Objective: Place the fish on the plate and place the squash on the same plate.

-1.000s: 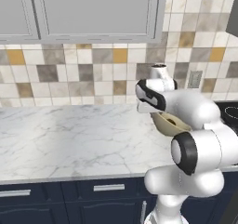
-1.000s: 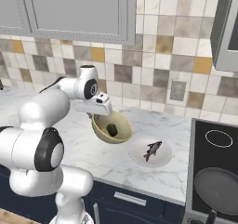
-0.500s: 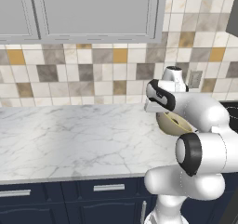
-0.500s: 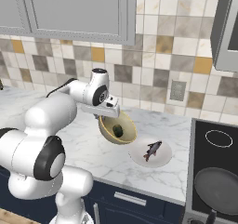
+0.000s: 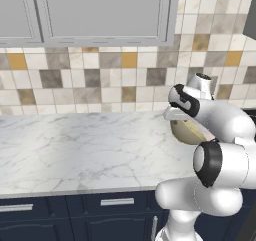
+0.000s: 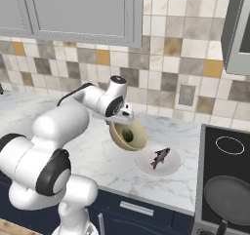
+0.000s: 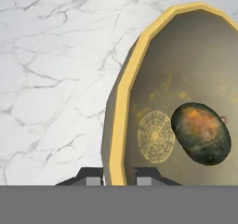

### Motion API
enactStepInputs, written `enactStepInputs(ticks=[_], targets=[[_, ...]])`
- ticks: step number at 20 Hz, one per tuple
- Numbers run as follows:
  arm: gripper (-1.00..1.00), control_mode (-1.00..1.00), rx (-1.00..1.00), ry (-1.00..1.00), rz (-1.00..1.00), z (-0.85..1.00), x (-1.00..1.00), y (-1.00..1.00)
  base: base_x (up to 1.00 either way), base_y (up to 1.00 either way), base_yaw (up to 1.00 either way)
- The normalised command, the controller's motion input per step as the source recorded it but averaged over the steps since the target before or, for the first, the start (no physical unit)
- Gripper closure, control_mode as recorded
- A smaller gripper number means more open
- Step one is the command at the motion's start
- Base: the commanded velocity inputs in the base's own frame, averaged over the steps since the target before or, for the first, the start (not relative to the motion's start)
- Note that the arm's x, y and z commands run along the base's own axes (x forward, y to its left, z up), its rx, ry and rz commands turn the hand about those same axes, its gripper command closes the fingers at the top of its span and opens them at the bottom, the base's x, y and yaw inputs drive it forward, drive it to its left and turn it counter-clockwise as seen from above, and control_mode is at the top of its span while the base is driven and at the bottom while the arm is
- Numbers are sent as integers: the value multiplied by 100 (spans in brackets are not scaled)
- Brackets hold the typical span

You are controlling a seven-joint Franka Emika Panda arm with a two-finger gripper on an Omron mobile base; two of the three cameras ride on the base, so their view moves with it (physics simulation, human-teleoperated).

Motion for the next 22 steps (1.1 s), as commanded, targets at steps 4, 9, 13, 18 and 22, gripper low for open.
enactStepInputs(ticks=[4,9,13,18,22], targets=[[100,-100,9,-7,4,0,3,-20,0,0,0],[100,-100,11,-5,0,2,3,-15,0,0,0],[100,-100,9,-4,0,2,6,-16,0,0,0],[100,-100,9,-4,0,4,7,-18,0,0,0],[100,-100,9,-4,0,3,6,-16,0,0,0]])
